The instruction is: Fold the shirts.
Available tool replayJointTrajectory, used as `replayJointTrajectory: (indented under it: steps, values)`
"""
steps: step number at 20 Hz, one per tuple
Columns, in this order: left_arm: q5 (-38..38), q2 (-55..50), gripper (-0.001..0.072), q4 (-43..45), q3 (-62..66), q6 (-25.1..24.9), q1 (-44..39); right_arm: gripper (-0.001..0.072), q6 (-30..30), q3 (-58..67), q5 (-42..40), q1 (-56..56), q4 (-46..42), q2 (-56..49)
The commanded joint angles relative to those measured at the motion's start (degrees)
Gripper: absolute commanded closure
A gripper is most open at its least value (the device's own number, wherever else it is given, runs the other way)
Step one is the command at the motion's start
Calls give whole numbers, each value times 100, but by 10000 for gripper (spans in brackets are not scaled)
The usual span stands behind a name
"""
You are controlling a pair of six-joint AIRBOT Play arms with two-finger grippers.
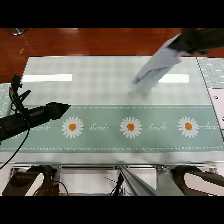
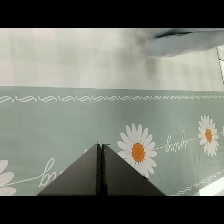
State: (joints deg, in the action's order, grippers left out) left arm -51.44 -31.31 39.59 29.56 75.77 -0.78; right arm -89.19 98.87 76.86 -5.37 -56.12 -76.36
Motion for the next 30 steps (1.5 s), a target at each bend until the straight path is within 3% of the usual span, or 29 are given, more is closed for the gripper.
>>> replayJointTrajectory:
  steps: [1, 6, 11, 19, 24, 27, 28, 29, 30]
  values:
    - [-17, -2, 682, 2, -2, -2, 4, 685, -234, 367, 754, -1040, -98, 205]
    - [-17, -2, 682, 2, -2, -2, 4, 685, -278, 367, 1777, -2638, -127, 605]
    - [-17, -2, 682, 2, -2, -2, 4, 685, -195, 302, 2857, -3748, -876, 1117]
    - [-17, -2, 682, 2, -2, -4, 4, 685, -289, -2061, 2881, -5139, -2710, 2647]
    - [-15, -2, 682, 0, -2, -4, 4, 685, -946, -3563, 2621, -5386, -4771, 3729]
    - [-15, -2, 682, 0, -2, -4, 4, 669, -1095, -4242, 2568, -5386, -5309, 4266]
    - [-17, -2, 682, 0, -2, -2, 4, 492, -1246, -4426, 2557, -5386, -5593, 4404]
    - [-24, -2, 682, -2, -2, -2, 4, 176, -1362, -4544, 2538, -5386, -5799, 4476]
    - [-74, -2, 681, -15, -2, -2, 4, 83, -1362, -4564, 2472, -5386, -5792, 4478]
